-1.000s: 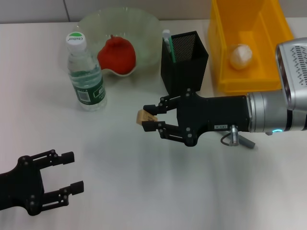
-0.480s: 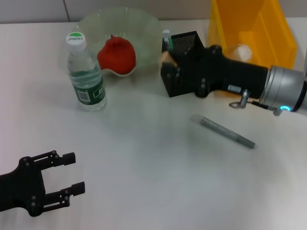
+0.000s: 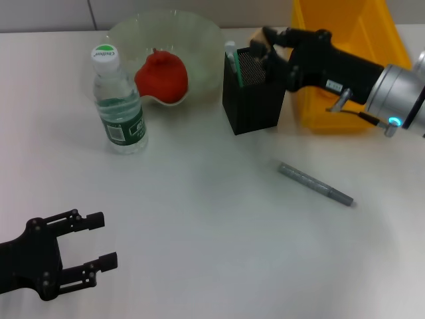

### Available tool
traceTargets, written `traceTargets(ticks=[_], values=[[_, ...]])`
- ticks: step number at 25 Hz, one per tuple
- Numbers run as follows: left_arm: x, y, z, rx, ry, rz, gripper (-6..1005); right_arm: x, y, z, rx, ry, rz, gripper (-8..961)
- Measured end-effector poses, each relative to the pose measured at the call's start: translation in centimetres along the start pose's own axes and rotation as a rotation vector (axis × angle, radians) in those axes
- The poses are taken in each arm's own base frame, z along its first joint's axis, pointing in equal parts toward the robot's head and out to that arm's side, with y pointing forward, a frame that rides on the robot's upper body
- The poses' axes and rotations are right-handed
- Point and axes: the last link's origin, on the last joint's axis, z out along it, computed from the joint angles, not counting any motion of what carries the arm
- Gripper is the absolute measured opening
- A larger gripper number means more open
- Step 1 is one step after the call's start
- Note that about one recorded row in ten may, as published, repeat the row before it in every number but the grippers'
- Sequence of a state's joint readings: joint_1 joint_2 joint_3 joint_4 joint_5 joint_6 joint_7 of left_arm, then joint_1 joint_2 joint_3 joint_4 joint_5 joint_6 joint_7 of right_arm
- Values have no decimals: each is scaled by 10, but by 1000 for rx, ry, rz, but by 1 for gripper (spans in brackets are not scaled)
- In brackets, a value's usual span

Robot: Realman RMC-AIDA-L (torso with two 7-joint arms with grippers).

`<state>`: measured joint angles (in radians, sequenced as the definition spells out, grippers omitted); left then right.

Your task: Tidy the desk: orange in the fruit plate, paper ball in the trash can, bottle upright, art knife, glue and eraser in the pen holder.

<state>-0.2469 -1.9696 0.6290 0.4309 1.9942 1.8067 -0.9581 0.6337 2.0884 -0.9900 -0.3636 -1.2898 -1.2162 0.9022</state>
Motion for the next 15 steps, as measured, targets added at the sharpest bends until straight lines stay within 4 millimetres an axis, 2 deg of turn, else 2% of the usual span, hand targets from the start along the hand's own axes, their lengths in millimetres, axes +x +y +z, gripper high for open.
traceTargets(ticks=[5, 15], values=[[0, 0, 0, 0, 1, 1, 722, -1, -9, 3, 60, 10, 7, 404], [2, -2, 0, 7, 6, 4, 723, -2, -11, 5, 64, 12, 4, 430]])
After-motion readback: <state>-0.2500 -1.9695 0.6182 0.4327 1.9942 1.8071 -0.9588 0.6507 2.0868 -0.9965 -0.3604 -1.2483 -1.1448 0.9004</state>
